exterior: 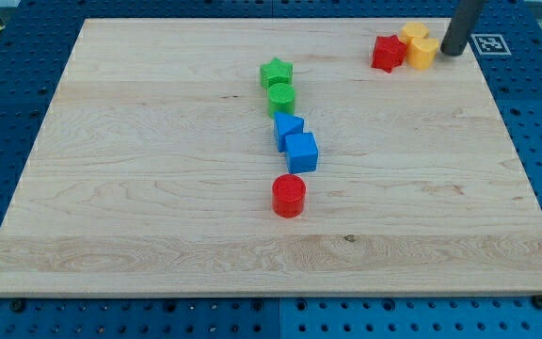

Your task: Move the hexagon to the top right of green star

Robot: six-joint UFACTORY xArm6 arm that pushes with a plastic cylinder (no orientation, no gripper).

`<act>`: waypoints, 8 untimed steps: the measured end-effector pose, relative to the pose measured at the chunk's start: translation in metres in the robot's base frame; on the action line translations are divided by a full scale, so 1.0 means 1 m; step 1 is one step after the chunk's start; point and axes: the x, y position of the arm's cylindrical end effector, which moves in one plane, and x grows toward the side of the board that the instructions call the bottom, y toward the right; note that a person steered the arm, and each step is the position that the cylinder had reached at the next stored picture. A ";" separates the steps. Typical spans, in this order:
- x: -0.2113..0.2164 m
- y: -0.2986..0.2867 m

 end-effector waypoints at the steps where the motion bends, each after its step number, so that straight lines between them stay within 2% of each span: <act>1: -0.005 0.000; 8: -0.020 -0.131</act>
